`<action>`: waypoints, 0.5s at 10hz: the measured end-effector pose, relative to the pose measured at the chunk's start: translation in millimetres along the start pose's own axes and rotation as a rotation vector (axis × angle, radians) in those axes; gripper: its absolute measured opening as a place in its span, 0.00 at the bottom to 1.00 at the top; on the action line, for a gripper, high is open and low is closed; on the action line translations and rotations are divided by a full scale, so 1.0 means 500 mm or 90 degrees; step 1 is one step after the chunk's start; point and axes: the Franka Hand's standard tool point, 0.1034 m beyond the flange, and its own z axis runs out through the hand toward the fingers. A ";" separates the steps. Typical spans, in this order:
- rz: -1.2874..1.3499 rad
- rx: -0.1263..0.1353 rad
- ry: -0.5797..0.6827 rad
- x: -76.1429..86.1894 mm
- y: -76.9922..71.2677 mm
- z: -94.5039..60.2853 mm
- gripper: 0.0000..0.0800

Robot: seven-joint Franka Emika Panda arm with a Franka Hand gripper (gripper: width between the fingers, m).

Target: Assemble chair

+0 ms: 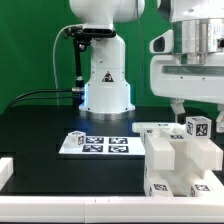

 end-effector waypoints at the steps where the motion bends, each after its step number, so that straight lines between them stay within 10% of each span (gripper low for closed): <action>1: -0.036 0.000 0.001 -0.002 0.000 0.001 0.81; 5: -0.351 -0.006 0.015 0.005 0.000 0.001 0.81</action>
Offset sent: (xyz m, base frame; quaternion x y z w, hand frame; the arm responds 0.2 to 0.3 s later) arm 0.0000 0.0000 0.0000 0.0000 0.0000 -0.1296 0.9916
